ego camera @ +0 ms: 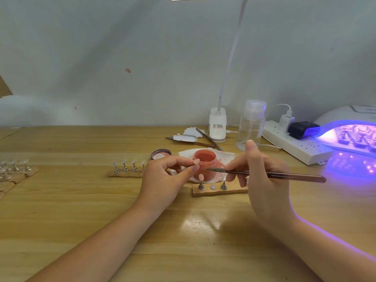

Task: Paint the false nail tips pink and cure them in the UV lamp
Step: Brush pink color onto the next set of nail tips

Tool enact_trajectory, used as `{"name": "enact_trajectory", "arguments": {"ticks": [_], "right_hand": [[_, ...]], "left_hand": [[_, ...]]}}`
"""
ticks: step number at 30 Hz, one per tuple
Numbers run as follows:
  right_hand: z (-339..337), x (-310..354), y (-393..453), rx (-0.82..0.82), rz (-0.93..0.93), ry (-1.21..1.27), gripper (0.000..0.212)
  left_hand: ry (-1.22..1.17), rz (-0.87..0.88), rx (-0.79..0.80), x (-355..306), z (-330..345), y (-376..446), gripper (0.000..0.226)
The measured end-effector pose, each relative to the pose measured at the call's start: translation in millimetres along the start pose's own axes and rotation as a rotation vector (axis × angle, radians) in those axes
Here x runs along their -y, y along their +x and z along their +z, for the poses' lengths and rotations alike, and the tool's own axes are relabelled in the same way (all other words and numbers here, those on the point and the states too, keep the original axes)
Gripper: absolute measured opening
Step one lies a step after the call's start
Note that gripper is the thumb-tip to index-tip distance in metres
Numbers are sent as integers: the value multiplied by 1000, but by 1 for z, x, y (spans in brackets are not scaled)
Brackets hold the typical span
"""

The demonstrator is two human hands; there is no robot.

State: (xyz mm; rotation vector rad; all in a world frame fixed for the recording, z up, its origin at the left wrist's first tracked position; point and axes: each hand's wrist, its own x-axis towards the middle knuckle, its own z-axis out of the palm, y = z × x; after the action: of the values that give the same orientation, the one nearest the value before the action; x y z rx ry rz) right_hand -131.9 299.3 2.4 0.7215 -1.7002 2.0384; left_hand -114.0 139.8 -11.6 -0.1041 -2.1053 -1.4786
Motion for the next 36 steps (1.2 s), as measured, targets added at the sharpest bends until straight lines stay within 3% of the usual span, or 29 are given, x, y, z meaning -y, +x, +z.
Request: {"name": "enact_trajectory", "arguments": {"ticks": [10,15,22,27,33,36], "right_hand": [[1,-4,2,130,-172,-258,33],[-3,-5,0,89,-87,-131,47],[2,-3,5,137,-177,-214,36],[-3,-5,3,82,-48,-73,49],[2,-3,8,146,-140,-177,34],[-2,-6,6,118,-78,-122,42]], "left_hand": [[50,107,25,5,1,1,17],[39,98,17,5,1,1,24],[50,95,47,5,2,0,17],[52,96,43,3,2,0,21],[77,98,61,4,3,0,16],[77,95,55,4,3,-1,16]]}}
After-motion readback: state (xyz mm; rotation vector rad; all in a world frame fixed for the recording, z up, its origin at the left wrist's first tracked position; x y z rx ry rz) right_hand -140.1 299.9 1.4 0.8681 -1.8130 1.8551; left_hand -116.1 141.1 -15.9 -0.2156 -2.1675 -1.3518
